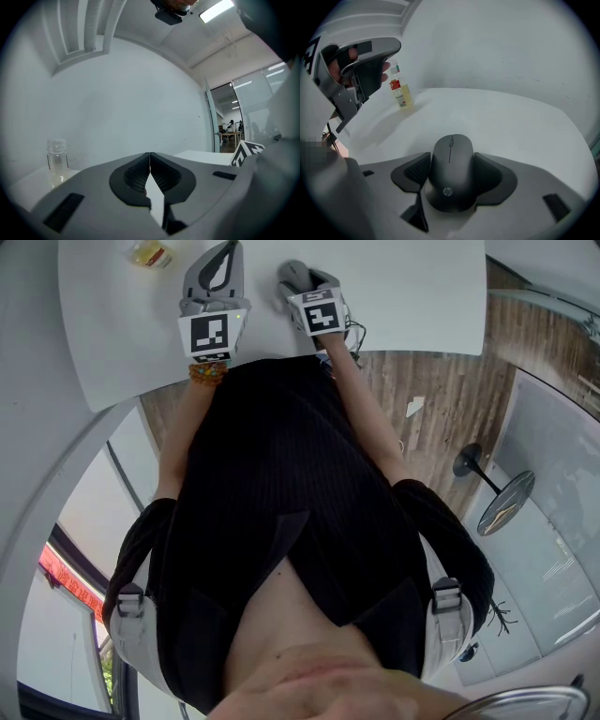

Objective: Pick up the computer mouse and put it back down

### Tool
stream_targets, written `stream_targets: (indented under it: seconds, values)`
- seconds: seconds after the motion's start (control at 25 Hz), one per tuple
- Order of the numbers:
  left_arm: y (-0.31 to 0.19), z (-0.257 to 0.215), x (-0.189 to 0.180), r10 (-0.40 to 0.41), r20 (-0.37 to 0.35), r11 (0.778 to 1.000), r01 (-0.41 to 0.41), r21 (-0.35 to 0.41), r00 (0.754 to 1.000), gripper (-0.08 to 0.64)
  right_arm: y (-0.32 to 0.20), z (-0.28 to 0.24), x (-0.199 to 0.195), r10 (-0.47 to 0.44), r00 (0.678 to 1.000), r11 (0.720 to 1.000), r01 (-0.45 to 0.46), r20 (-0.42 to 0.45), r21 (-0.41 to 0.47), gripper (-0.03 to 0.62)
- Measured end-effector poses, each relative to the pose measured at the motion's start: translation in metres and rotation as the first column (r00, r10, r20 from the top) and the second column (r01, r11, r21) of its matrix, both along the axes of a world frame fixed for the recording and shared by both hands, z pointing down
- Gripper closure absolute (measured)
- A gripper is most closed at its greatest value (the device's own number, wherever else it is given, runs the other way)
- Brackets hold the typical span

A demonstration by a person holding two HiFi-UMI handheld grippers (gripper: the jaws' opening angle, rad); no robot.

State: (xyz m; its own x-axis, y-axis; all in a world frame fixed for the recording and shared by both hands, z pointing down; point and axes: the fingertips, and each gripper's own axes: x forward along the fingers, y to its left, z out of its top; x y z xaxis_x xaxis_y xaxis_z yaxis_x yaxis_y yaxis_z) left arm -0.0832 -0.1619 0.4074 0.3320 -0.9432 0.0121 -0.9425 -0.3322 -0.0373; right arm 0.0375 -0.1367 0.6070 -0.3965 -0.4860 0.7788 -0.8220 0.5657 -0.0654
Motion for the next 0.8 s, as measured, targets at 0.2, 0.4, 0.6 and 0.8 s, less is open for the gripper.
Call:
stream_targets:
  seconds: [0.2, 0.4, 0.6, 0.8]
  values:
    - [-0.0015, 0.0003, 0.0014, 0.004, 0.000, 1.000, -0.004, 0.001, 1.000, 0.546, -0.0018, 0.0003, 0.0013, 0.001, 1.000, 1.000, -0.001, 0.003, 0.003, 0.307]
    - [-0.0031, 0.0010, 0.0019, 0.004, 0.003, 1.000, -0.004, 0.001, 1.000, 0.546, -0.0039, 0.0004, 0.0021, 0.012, 1.000, 1.000, -0.012, 0.010, 0.008, 0.307]
    - [-0.0037, 0.0013, 0.0020, 0.002, 0.004, 1.000, -0.002, 0.001, 1.000, 0.546, -0.0084, 0.0072, 0.0064, 0.024, 1.000, 0.999, -0.024, 0.009, 0.031, 0.307]
    - [-0.0044, 0.0007, 0.0010, 0.001, 0.006, 1.000, -0.001, 0.003, 1.000, 0.546, -0.0095, 0.0066, 0.0063, 0.034, 0.999, 0.999, -0.035, 0.011, 0.031, 0.307]
